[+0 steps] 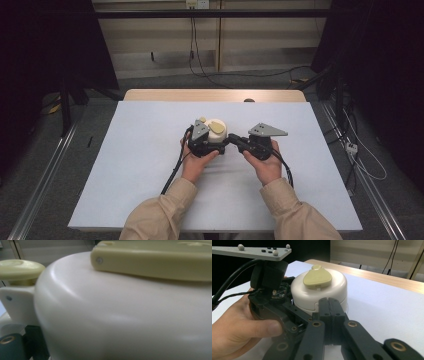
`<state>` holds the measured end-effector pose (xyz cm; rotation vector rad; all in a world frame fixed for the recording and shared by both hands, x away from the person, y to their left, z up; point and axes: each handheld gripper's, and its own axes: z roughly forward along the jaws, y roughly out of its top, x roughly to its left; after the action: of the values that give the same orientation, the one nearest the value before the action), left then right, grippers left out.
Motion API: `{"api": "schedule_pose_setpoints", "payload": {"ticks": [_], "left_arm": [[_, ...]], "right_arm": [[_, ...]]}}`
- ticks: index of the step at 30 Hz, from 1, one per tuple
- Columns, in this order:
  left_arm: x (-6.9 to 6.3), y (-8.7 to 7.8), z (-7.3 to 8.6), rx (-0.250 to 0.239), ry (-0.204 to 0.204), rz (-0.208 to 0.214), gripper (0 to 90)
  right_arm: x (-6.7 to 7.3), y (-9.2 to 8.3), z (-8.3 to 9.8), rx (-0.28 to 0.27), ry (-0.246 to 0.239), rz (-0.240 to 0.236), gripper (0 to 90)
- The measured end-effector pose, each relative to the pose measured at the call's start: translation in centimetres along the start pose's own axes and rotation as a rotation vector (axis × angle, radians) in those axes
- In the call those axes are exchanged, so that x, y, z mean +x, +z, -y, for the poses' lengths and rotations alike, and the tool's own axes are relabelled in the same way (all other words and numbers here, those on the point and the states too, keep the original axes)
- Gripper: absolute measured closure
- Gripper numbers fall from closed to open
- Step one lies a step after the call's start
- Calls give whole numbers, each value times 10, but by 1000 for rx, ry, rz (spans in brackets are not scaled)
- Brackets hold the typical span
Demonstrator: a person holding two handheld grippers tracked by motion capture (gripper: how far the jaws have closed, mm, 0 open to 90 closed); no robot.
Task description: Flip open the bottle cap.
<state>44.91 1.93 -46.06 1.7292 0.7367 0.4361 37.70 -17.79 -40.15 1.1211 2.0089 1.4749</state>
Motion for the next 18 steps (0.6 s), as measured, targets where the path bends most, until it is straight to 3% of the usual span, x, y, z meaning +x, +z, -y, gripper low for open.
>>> {"api": "schedule_pose_setpoints", "payload": {"ticks": [18], "left_arm": [[0, 0, 0, -2, 1, -2, 58]], "right_arm": [[5, 12, -11, 19, -25, -7, 900]]}}
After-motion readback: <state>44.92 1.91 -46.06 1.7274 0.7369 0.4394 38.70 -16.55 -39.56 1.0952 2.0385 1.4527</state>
